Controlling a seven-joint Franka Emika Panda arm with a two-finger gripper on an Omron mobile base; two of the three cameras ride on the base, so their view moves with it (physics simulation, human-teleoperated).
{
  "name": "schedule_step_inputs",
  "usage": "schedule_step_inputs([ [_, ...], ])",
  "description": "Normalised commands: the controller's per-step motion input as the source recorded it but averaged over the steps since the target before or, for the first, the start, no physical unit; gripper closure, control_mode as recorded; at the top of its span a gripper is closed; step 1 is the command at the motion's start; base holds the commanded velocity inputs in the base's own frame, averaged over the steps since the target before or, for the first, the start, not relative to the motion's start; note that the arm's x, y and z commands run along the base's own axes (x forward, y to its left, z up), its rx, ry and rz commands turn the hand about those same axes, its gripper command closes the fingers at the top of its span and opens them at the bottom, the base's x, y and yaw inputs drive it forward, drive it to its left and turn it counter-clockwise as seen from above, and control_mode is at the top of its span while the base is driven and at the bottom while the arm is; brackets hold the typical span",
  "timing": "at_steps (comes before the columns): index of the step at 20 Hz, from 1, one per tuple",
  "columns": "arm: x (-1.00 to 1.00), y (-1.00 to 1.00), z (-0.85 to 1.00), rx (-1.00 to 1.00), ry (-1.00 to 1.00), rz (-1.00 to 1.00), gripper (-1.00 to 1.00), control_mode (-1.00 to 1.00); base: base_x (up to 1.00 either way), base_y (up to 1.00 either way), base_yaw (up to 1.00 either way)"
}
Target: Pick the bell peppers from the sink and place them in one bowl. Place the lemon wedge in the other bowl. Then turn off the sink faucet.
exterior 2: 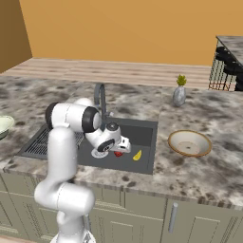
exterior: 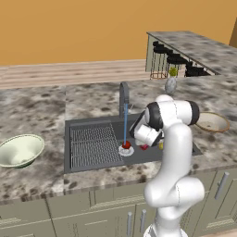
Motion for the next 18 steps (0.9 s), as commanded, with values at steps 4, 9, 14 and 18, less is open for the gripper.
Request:
schedule_step_inputs([
  [4, 0.27, 0.0, -0.18, 0.0, 0.0, 0.0, -1.0, -1.0, 0.0, 0.0, 0.0],
  [9, 0.27, 0.0, -0.19, 0.0, 0.0, 0.0, -1.0, -1.0, 0.0, 0.0, 0.0],
  [14, 0.25, 0.0, -0.19, 0.0, 0.0, 0.0, -1.0, -1.0, 0.0, 0.0, 0.0],
  [18, 0.24, 0.0, -0.19, 0.0, 0.0, 0.0, -1.0, -1.0, 0.0, 0.0, 0.0],
])
